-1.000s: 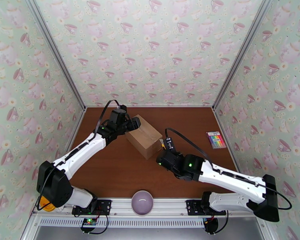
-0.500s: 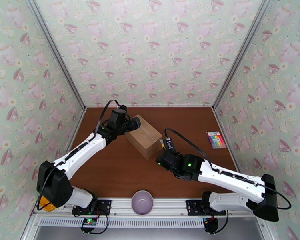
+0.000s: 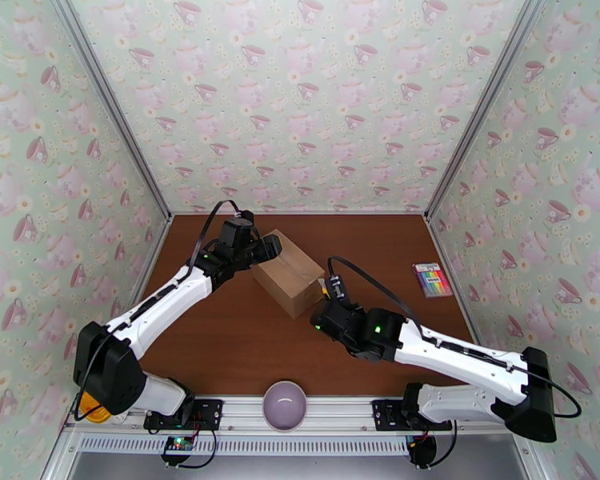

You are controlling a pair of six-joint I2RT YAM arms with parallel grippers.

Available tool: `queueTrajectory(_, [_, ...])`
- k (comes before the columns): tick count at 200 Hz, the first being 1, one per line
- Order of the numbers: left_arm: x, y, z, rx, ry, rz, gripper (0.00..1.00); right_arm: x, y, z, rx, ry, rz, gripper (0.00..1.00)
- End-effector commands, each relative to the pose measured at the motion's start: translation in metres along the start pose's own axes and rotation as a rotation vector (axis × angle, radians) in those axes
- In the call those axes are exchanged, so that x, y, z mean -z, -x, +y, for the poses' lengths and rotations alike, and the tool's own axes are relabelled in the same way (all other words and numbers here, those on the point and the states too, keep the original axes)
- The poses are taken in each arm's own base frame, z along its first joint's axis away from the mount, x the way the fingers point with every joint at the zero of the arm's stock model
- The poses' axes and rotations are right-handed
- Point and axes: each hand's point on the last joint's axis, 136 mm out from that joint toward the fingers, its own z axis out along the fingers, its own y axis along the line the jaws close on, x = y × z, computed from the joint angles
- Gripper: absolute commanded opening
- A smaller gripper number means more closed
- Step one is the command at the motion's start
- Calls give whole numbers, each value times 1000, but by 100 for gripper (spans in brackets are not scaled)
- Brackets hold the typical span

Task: Unpack the express box

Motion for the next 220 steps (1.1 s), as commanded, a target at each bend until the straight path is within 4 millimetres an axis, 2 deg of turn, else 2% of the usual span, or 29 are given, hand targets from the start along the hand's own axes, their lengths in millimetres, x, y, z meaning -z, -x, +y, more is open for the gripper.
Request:
queueTrajectory(1, [-1,5,-11,-6,-30,3,72,1,8,-1,9,-18,-33,0])
queueTrajectory(100, [0,3,-11,-7,-32,6,72,-3,10,3,29,-32,-28,0])
queueTrajectory(186, [-13,-6,-16,-7,-43,43,72,-3,18,8,42,-20,-51,0])
queueTrajectory(220, [-8,8,-19,-39,-25,17,72,-4,18,8,47,-22,-49,0])
